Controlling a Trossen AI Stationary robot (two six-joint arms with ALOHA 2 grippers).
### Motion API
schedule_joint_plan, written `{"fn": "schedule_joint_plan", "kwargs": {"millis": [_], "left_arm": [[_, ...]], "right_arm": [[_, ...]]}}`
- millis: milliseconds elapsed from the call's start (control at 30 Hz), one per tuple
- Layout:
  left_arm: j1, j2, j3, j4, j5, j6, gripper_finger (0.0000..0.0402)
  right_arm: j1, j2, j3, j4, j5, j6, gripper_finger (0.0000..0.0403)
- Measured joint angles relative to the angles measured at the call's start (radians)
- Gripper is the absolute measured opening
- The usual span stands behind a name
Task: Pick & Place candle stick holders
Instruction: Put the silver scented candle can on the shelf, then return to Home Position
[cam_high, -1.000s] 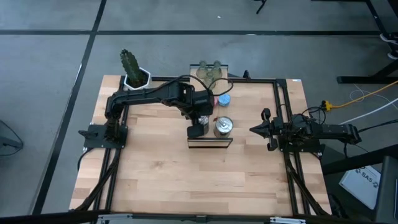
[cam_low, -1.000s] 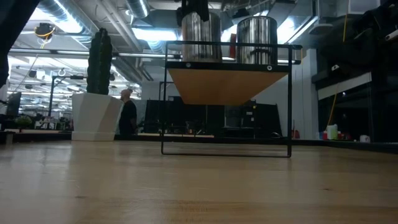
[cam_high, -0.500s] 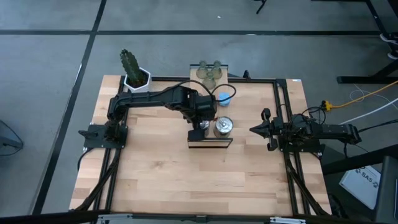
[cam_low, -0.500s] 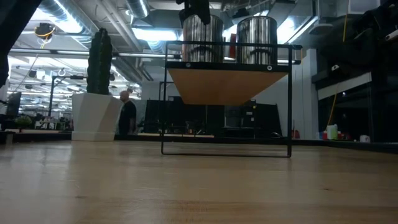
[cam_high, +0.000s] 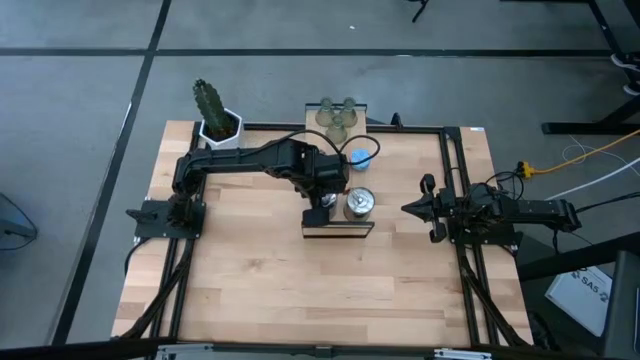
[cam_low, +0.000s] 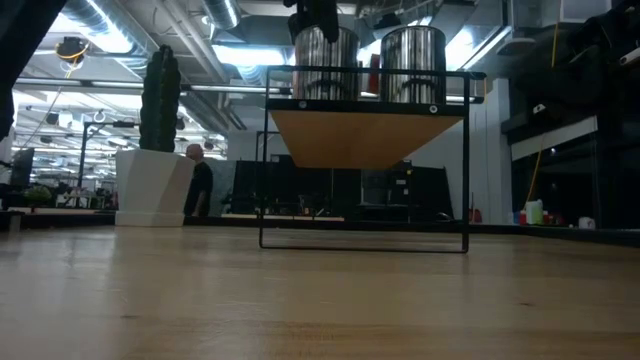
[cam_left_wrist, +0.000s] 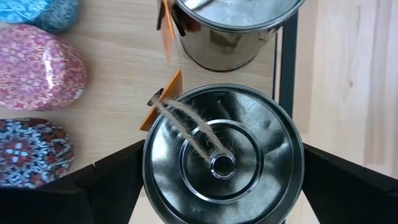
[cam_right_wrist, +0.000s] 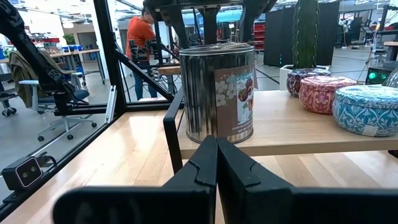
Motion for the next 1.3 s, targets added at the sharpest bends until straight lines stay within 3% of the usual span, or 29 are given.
{"fn": "schedule_joint_plan", "kwargs": {"millis": [133, 467, 800, 1067, 1300], "left_arm": [[-0.002, 0.000, 0.000, 0.004, -0.012, 0.000, 0.0396], [-0.007, -0.015, 0.038, -0.011, -0.014, 0.000, 0.0397], [-0.007, -0.016, 0.173, -0.203, -0.055, -0.009, 0.0391], [-0.021, -0.094, 0.174, -0.211, -0.077, -0.018, 0.0330], [-0.022, -0.232, -0.021, -0.213, -0.136, -0.019, 0.0256]], "right_arm": [[0.000, 0.000, 0.000, 0.000, 0.000, 0.000, 0.0005], [0.000, 0.000, 0.000, 0.000, 0.000, 0.000, 0.0005], [0.000, 0.000, 0.000, 0.000, 0.000, 0.000, 0.0005], [0.000, 0.000, 0.000, 0.000, 0.000, 0.000, 0.0005], [0.000, 0.000, 0.000, 0.000, 0.000, 0.000, 0.0005]]}}
